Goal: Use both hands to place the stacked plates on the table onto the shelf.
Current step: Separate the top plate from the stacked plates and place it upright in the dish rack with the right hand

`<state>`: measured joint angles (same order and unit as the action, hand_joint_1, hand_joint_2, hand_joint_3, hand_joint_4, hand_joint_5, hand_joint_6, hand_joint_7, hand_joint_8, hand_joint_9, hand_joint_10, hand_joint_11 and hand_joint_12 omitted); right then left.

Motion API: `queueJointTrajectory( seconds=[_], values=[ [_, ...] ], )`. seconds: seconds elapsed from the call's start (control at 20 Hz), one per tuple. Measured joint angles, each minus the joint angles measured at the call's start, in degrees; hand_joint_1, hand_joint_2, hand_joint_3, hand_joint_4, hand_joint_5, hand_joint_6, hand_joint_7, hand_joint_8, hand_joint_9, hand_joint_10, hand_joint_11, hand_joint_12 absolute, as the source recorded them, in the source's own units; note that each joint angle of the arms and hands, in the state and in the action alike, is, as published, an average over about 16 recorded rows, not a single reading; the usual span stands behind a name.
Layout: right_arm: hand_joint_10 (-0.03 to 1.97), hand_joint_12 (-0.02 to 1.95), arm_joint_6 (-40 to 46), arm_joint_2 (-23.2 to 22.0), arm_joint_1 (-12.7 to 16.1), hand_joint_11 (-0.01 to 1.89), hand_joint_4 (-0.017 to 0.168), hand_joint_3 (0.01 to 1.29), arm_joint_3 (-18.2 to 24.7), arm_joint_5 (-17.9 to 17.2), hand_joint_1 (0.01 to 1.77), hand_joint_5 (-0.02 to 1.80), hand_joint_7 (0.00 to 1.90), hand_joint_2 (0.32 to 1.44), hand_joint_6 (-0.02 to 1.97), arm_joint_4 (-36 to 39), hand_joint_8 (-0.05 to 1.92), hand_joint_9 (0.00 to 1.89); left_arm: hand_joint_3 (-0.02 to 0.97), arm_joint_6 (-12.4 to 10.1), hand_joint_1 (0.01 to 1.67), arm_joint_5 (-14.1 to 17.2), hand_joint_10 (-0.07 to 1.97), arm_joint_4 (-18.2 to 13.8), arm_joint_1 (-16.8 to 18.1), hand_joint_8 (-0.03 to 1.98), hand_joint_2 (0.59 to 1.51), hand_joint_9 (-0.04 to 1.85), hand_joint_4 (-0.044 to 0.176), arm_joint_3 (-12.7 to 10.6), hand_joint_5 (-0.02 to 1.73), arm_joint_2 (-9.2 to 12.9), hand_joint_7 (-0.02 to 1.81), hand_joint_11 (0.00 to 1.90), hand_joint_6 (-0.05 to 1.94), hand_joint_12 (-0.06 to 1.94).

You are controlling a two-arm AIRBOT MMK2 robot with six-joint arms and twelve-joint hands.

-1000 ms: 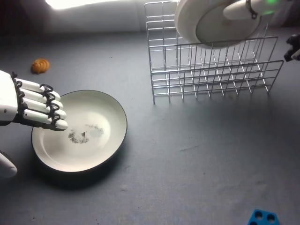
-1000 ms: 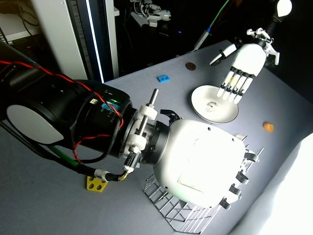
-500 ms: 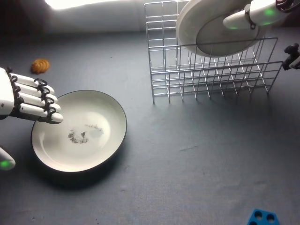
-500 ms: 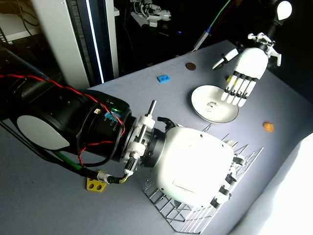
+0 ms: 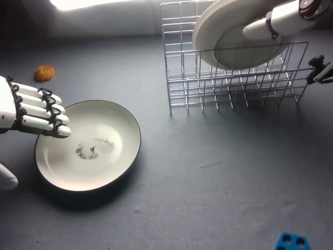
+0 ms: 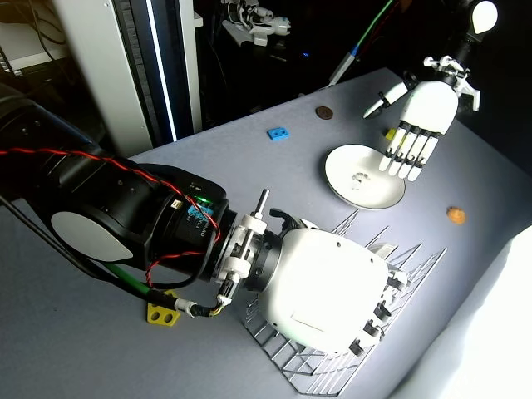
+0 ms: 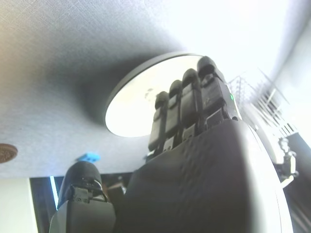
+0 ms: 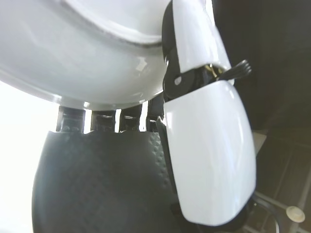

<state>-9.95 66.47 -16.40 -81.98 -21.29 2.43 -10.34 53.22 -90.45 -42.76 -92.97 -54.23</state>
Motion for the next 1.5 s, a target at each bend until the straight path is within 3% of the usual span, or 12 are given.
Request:
queueJointTrajectory(
  seconds=[0.3,0.5,0.75,1.15,1.3,1.5],
  values=[
    [1.05,1.45,-1.98,0.55,-1.0,0.6,-0.001,0.01,-0.26,-0.57,1.35,0.76,0.88,1.04,1.26,-2.57,1.12,0.81,0.021,-0.3,0.02,-0.06,0.01,0.0,-0.22,0.0,1.083,0.06,-0.001,0.16,0.1,-0.14,0.08,0.02,0.01,0.05],
    [0.9,1.47,-3.14,0.73,-1.51,0.58,0.0,0.01,-0.29,-1.16,1.32,0.76,0.86,1.05,1.24,-3.82,0.98,0.79,0.021,-0.34,0.02,-0.26,0.01,0.01,-0.38,0.0,1.083,0.06,-0.001,0.14,0.1,-0.49,0.09,0.02,0.01,0.05],
    [0.72,1.48,-3.53,0.81,-1.88,0.54,0.001,0.01,-0.3,-1.9,1.29,0.74,0.86,1.05,0.98,-4.13,0.73,0.78,0.021,-0.35,0.02,-0.57,0.01,0.03,-0.51,0.0,1.083,0.07,-0.001,-0.02,0.12,-0.99,0.1,0.02,0.01,0.06],
    [0.71,1.48,-3.61,0.87,-2.14,0.44,-0.004,0.01,-0.3,-2.56,1.24,0.7,0.83,1.06,0.56,-4.32,0.31,0.69,0.021,-0.35,0.02,-0.95,0.01,0.03,-0.56,0.0,1.08,0.07,-0.001,-0.48,0.12,-1.59,0.1,0.02,0.01,0.07],
    [0.71,1.48,-3.61,0.88,-2.06,0.38,-0.004,0.01,-0.3,-2.53,1.22,0.67,0.8,1.06,0.41,-4.32,0.27,0.64,0.021,-0.35,0.02,-0.95,0.01,-0.04,-0.53,0.0,1.08,0.07,-0.001,-0.61,0.11,-1.61,0.1,0.02,0.01,0.08],
    [0.71,1.5,-3.62,0.88,-1.86,0.27,-0.004,0.01,-0.3,-2.34,1.19,0.64,0.76,1.08,0.37,-4.26,0.21,0.55,0.021,-0.35,0.02,-0.93,0.01,-0.18,-0.48,0.0,1.079,0.07,-0.001,-0.88,0.11,-1.61,0.1,0.02,0.01,0.08]
  ],
)
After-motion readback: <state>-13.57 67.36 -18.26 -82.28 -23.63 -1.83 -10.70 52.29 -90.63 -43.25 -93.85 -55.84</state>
